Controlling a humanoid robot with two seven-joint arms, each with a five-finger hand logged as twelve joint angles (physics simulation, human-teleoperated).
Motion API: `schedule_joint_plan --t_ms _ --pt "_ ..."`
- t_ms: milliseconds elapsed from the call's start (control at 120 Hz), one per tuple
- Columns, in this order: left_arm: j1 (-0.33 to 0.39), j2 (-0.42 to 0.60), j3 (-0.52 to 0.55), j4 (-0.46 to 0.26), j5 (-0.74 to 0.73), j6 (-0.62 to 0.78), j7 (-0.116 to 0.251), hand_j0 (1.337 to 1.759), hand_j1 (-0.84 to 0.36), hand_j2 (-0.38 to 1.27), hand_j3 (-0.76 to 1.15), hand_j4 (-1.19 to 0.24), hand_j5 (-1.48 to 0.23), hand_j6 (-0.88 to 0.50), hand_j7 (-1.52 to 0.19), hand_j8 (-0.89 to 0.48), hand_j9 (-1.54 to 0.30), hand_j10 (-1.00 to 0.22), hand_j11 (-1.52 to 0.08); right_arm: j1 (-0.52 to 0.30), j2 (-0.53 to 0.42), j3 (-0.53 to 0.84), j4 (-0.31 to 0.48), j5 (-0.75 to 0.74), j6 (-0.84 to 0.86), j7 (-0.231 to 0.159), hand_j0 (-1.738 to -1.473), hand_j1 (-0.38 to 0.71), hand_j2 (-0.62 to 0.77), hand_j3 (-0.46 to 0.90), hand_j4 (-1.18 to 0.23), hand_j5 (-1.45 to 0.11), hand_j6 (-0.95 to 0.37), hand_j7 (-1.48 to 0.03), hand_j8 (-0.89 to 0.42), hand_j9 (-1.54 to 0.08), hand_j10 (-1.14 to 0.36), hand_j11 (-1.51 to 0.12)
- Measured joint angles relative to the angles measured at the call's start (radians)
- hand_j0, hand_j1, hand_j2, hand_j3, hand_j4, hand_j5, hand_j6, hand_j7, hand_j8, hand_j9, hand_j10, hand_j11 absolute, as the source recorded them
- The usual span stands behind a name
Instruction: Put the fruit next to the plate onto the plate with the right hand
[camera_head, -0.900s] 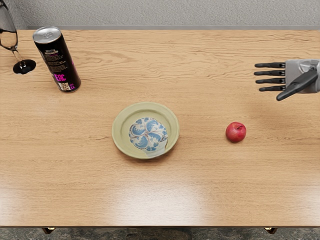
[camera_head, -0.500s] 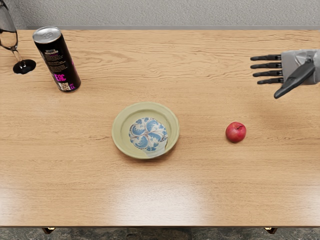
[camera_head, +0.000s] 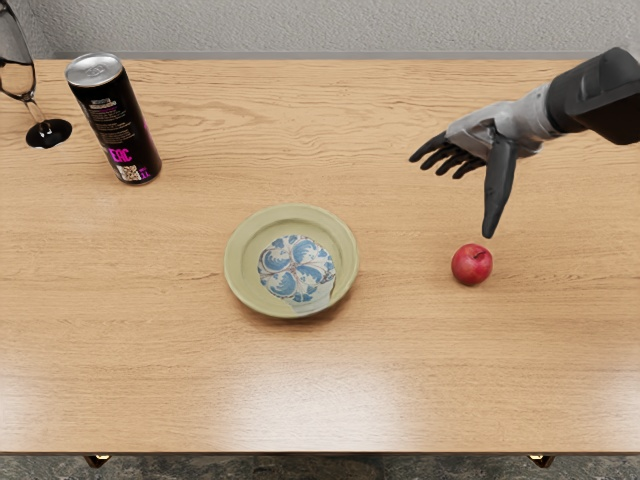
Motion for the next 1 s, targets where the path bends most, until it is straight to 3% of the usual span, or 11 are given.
schedule_joint_plan --t_ms 200,317,608,1000 --pt "-0.001 0.0 0.0 0.0 0.0 0.0 0.0 1.658 0.34 0.0 0.0 -0.01 -0.01 -0.01 -0.01 -0.01 -0.01 -0.01 -0.01 0.036 0.015 -0.096 0.092 -0.103 -0.147 0.0 -1.658 -0.29 -0.01 0.0 -0.05 -0.07 -0.05 -0.06 -0.05 -0.07 -0.05 -0.07" --pt "-0.002 0.0 0.0 0.0 0.0 0.0 0.0 1.658 0.34 0.0 0.0 -0.01 -0.01 -0.01 -0.01 -0.01 -0.01 -0.01 -0.01 0.034 -0.038 -0.122 0.221 -0.15 -0.277 0.0 -1.658 -0.27 -0.01 0.0 -0.07 -0.08 -0.07 -0.08 -0.07 -0.08 -0.07 -0.08" --pt "-0.002 0.0 0.0 0.0 0.0 0.0 0.0 1.658 0.34 0.0 0.0 -0.01 -0.01 -0.01 -0.01 -0.01 -0.01 -0.01 -0.01 -0.081 -0.144 -0.132 0.45 -0.343 -0.5 0.0 -1.658 -0.13 -0.04 0.0 -0.19 -0.24 -0.19 -0.24 -0.19 -0.24 -0.19 -0.24" --pt "-0.002 0.0 0.0 0.0 0.0 0.0 0.0 1.658 0.34 0.0 0.0 -0.01 -0.01 -0.01 -0.01 -0.01 -0.01 -0.01 -0.01 -0.257 -0.158 -0.131 0.503 -0.57 -0.711 0.0 -1.658 -0.03 -0.05 0.0 -0.27 -0.35 -0.27 -0.35 -0.27 -0.35 -0.27 -0.35"
